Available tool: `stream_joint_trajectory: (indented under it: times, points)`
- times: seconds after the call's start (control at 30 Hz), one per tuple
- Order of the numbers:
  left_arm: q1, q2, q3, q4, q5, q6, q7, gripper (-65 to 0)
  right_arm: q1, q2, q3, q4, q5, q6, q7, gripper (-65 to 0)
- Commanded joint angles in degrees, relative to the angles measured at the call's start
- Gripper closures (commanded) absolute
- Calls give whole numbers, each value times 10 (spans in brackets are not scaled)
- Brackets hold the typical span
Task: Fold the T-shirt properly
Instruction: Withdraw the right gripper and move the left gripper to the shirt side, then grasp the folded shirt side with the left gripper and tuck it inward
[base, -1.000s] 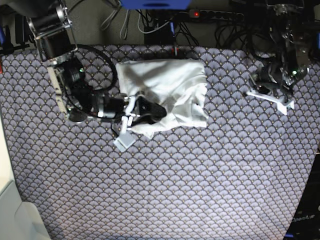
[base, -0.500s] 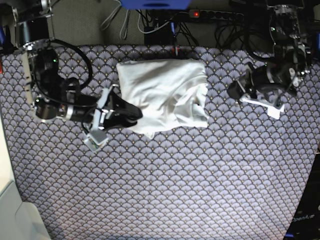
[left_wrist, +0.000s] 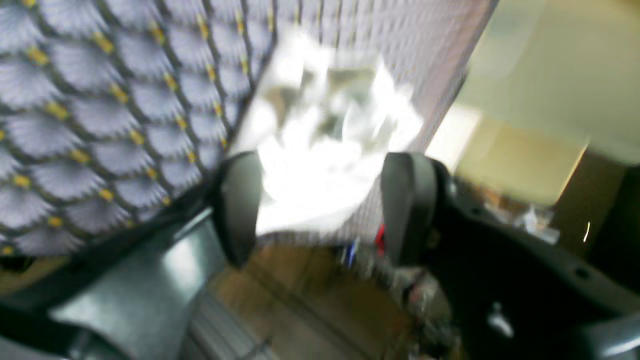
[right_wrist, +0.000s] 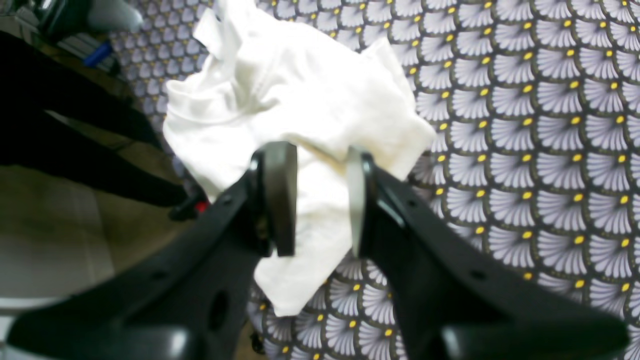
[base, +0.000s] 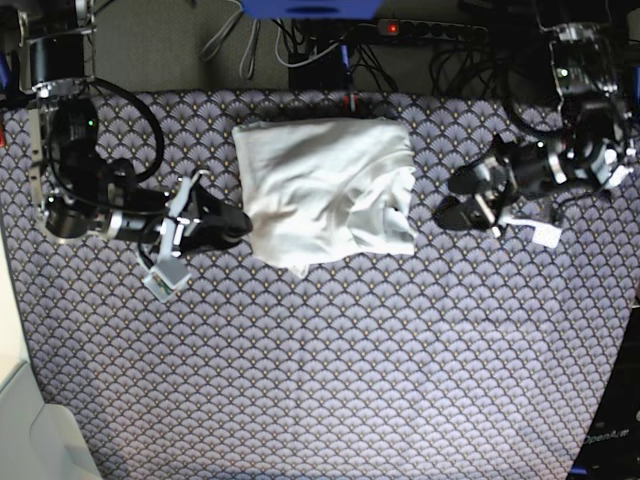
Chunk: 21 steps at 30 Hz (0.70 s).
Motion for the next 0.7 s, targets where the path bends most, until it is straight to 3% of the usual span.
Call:
stream_joint_trajectory:
  times: [0.0,0.23,0.67]
  points:
    - [-10,-15,11,3,-52,12,-1,-392,8,6,4,10,13,2,10,-181]
    - [-57,-52,117,-3,-50,12,4,-429,9,6,4,10,13,2,10,-181]
    - [-110,-56,268,-27,157,12,-1,-429,10,15,4,10,13,2,14,-181]
